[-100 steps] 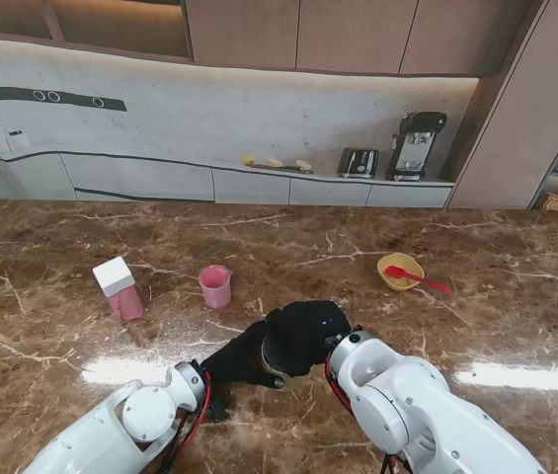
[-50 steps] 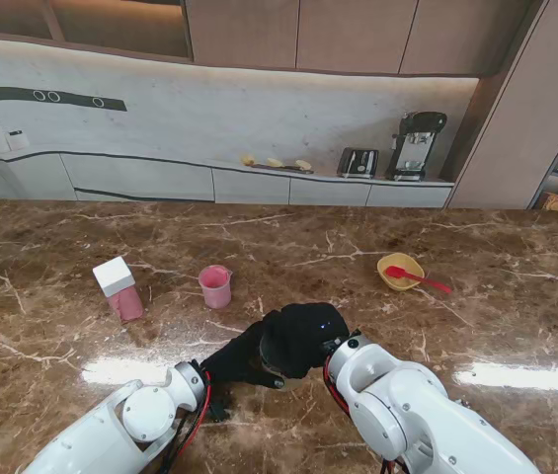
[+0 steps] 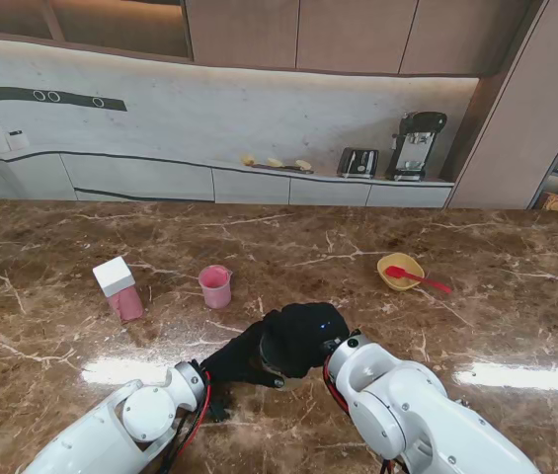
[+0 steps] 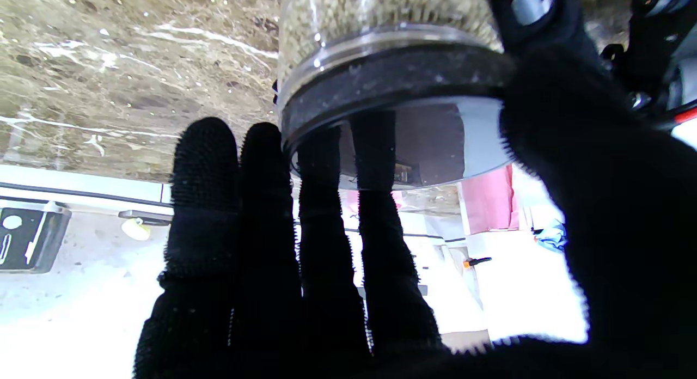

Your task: Measure grain into the airtight container

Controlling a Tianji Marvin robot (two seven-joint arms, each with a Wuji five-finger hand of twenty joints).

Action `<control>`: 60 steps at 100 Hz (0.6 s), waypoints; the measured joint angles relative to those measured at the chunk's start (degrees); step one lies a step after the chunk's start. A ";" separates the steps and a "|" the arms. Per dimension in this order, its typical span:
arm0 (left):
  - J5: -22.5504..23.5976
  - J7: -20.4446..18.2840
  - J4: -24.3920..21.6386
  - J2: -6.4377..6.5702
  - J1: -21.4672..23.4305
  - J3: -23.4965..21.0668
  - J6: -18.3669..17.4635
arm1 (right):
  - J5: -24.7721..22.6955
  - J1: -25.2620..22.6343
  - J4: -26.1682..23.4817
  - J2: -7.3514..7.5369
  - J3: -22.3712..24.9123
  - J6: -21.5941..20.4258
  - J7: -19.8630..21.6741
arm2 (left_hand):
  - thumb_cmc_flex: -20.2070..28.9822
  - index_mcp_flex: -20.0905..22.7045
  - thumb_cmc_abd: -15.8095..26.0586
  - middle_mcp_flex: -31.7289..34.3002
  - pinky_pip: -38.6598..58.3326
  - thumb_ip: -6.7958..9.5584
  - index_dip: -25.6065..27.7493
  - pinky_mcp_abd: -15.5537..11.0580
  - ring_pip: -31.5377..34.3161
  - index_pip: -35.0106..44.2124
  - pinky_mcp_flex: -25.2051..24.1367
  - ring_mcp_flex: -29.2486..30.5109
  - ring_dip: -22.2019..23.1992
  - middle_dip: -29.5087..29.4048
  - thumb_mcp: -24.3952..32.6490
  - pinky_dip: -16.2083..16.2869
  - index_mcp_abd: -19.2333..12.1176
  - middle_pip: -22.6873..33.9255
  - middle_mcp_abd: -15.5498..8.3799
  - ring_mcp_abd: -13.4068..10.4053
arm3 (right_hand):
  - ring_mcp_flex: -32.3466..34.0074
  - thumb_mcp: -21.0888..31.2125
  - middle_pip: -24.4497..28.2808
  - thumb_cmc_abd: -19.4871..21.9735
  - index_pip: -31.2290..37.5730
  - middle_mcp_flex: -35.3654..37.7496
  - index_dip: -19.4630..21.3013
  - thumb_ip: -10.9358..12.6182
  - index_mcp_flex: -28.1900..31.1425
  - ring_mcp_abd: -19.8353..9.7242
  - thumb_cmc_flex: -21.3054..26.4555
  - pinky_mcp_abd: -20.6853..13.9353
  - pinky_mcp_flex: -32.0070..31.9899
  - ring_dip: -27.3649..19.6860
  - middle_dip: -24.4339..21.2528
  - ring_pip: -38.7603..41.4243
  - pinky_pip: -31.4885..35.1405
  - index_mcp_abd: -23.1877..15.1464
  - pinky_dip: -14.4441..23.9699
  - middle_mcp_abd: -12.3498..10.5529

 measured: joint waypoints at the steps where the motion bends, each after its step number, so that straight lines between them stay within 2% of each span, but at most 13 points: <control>1: 0.00 0.00 0.00 0.00 0.00 0.00 0.00 | -0.06 -0.09 -0.04 0.00 0.06 -0.04 0.00 | 0.00 0.00 0.00 0.00 0.00 0.00 0.00 0.00 0.00 0.00 0.00 0.00 0.00 0.00 0.00 0.00 0.00 0.00 0.00 0.00 | 0.00 0.00 0.00 0.04 -0.01 -0.02 0.00 0.00 -0.01 0.00 0.00 0.00 -0.01 -0.01 0.00 -0.01 0.00 0.00 0.00 0.00; 40: 0.45 0.07 0.07 0.02 -0.11 0.12 -0.05 | 0.05 -0.15 0.25 0.10 -0.47 0.14 -0.67 | -0.09 0.00 0.01 0.00 0.00 0.00 0.00 0.00 0.00 0.00 -0.01 0.00 0.01 0.00 0.00 0.00 0.16 0.00 0.00 0.00 | -0.01 -0.02 0.00 0.87 -0.51 -0.74 0.00 0.00 -0.59 0.60 0.00 0.02 -0.48 -0.02 0.00 -0.41 -0.74 0.00 0.00 0.00; 52: 0.99 0.15 0.07 0.14 -0.32 0.38 0.00 | 0.58 -0.33 0.36 0.11 -0.50 0.52 -1.16 | -0.20 0.00 0.06 0.00 0.00 0.05 -0.91 0.00 0.00 0.00 -0.04 0.00 0.01 0.00 0.00 0.00 0.78 0.00 0.00 0.00 | -0.02 -0.04 0.00 0.87 -0.51 -0.77 0.00 0.00 -0.60 0.82 0.00 0.06 -0.48 -0.02 0.00 -0.40 -0.75 0.00 0.00 0.00; 60: 1.28 0.20 0.07 0.23 -0.47 0.59 0.07 | 0.58 -0.57 0.36 0.10 -0.41 0.58 -1.41 | -0.22 0.59 0.14 0.00 0.00 0.09 -2.08 0.00 0.00 -0.12 -0.09 0.00 0.01 0.00 0.00 0.00 2.34 0.00 0.00 0.00 | -0.04 -0.05 0.00 0.87 -0.61 -0.84 0.00 0.00 -0.68 0.96 0.00 0.15 -0.48 -0.02 0.00 -0.59 -0.75 0.00 0.00 0.00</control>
